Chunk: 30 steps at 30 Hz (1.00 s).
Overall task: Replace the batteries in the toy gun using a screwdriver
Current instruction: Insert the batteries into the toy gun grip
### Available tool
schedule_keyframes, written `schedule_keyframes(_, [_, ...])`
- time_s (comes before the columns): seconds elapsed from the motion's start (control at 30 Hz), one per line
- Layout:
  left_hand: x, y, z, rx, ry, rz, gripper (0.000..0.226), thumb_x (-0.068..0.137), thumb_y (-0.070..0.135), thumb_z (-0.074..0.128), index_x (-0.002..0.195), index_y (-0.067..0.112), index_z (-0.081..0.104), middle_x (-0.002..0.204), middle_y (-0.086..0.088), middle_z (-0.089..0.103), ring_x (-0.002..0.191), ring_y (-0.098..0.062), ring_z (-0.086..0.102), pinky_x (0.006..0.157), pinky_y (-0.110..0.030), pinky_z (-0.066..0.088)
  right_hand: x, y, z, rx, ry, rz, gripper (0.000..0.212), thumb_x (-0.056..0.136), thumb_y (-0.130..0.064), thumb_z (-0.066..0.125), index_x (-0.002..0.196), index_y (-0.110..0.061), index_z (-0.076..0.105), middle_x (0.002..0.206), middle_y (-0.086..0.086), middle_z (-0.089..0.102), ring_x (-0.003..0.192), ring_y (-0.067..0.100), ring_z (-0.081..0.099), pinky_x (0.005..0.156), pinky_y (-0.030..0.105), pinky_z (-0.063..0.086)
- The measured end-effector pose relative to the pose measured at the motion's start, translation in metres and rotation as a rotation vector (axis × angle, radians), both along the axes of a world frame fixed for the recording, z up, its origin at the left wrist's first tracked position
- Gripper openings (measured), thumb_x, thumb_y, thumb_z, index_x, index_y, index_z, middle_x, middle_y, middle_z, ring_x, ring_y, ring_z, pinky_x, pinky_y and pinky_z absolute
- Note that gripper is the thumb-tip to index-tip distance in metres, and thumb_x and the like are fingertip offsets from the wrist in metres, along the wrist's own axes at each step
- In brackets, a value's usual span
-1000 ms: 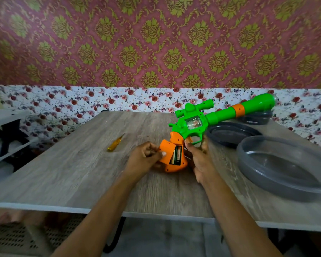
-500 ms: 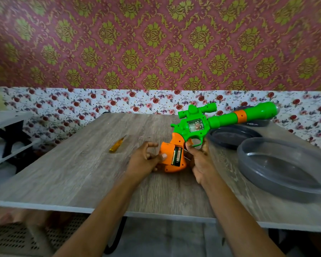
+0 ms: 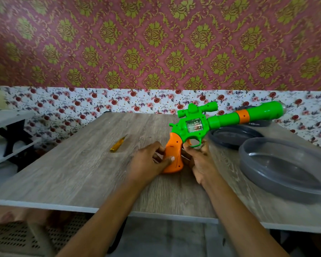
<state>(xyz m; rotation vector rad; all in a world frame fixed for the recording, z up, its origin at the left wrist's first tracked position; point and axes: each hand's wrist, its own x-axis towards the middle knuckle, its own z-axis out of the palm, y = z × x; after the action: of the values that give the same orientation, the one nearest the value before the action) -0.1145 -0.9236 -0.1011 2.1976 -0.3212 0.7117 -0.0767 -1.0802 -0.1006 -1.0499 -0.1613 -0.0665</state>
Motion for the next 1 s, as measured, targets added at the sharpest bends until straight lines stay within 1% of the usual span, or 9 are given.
schedule_keyframes(0.1, [0.0007, -0.0007, 0.0002, 0.110, -0.078, 0.042, 0.029, 0.075, 0.054, 0.061, 0.080, 0.025, 0.057, 0.079, 0.008, 0.062, 0.068, -0.011, 0.059, 0.060, -0.026, 0.047, 0.0013, -0.0006, -0.0024, -0.003, -0.006, 0.004, 0.043, 0.084, 0.004, 0.059, 0.114, -0.019, 0.038, 0.090, 0.002, 0.065, 0.076, 0.016, 0.065, 0.071, 0.034, 0.052])
schedule_keyframes(0.17, [0.0002, -0.0015, -0.0002, 0.135, -0.121, 0.038, 0.037, 0.080, 0.053, 0.054, 0.085, 0.018, 0.064, 0.084, 0.002, 0.067, 0.068, -0.013, 0.061, 0.061, -0.027, 0.049, 0.0022, -0.0018, -0.0034, -0.004, 0.006, 0.003, 0.043, 0.084, 0.004, 0.059, 0.113, -0.020, 0.038, 0.090, 0.002, 0.065, 0.071, 0.013, 0.067, 0.067, 0.032, 0.051])
schedule_keyframes(0.23, [0.0001, -0.0016, -0.0013, 0.099, -0.119, 0.018, 0.026, 0.084, 0.039, 0.061, 0.088, 0.014, 0.067, 0.088, 0.001, 0.069, 0.071, -0.013, 0.062, 0.063, -0.024, 0.048, 0.0033, -0.0026, -0.0046, -0.003, 0.019, 0.004, 0.039, 0.084, 0.004, 0.058, 0.107, -0.022, 0.040, 0.089, 0.002, 0.065, 0.068, 0.012, 0.067, 0.063, 0.030, 0.051])
schedule_keyframes(0.33, [0.0026, -0.0008, -0.0027, -0.066, 0.011, -0.061, 0.010, 0.085, 0.023, 0.068, 0.087, 0.017, 0.060, 0.092, 0.003, 0.068, 0.083, -0.012, 0.065, 0.072, -0.024, 0.052, 0.0038, -0.0019, -0.0043, 0.020, 0.021, 0.018, 0.036, 0.084, 0.004, 0.058, 0.103, -0.024, 0.044, 0.086, -0.002, 0.067, 0.071, 0.012, 0.066, 0.068, 0.032, 0.052])
schedule_keyframes(0.43, [0.0030, -0.0030, -0.0023, -0.227, 0.156, -0.145, 0.021, 0.084, 0.020, 0.069, 0.084, 0.028, 0.049, 0.096, 0.000, 0.067, 0.094, -0.013, 0.066, 0.081, -0.033, 0.055, 0.0041, -0.0013, -0.0038, 0.001, 0.013, 0.041, 0.037, 0.086, 0.000, 0.058, 0.113, -0.023, 0.048, 0.088, -0.004, 0.069, 0.080, 0.014, 0.064, 0.075, 0.034, 0.051])
schedule_keyframes(0.57, [0.0019, -0.0030, -0.0003, -0.350, 0.241, -0.189, 0.026, 0.083, 0.021, 0.070, 0.090, 0.029, 0.046, 0.106, -0.006, 0.067, 0.100, -0.018, 0.065, 0.085, -0.037, 0.055, 0.0019, -0.0010, -0.0046, -0.078, -0.005, 0.076, 0.045, 0.081, -0.007, 0.065, 0.122, -0.016, 0.049, 0.107, 0.004, 0.065, 0.095, 0.019, 0.062, 0.087, 0.038, 0.051])
schedule_keyframes(0.73, [-0.0029, -0.0040, 0.0041, -0.386, 0.256, -0.204, 0.026, 0.084, 0.018, 0.069, 0.090, 0.025, 0.045, 0.103, -0.006, 0.067, 0.094, -0.014, 0.064, 0.076, -0.028, 0.054, -0.0028, -0.0028, -0.0033, -0.161, -0.059, 0.121, 0.071, 0.064, -0.014, 0.072, 0.129, -0.009, 0.046, 0.110, 0.005, 0.066, 0.101, 0.019, 0.063, 0.090, 0.036, 0.049])
schedule_keyframes(0.87, [0.0001, -0.0023, 0.0017, -0.379, 0.261, -0.182, 0.024, 0.083, 0.022, 0.070, 0.089, 0.025, 0.047, 0.104, -0.009, 0.067, 0.098, -0.019, 0.065, 0.082, -0.036, 0.054, -0.0003, -0.0050, -0.0032, -0.203, -0.046, 0.141, 0.068, 0.070, -0.003, 0.071, 0.131, -0.008, 0.042, 0.112, 0.008, 0.065, 0.102, 0.022, 0.062, 0.086, 0.036, 0.051])
schedule_keyframes(1.0, [0.0011, -0.0029, 0.0005, -0.363, 0.287, -0.177, 0.021, 0.084, 0.025, 0.069, 0.090, 0.026, 0.049, 0.104, -0.006, 0.067, 0.097, -0.016, 0.064, 0.075, -0.028, 0.052, 0.0017, -0.0047, -0.0054, -0.207, 0.002, 0.126, 0.061, 0.076, 0.000, 0.068, 0.131, -0.006, 0.042, 0.109, 0.007, 0.066, 0.099, 0.020, 0.063, 0.081, 0.035, 0.052])
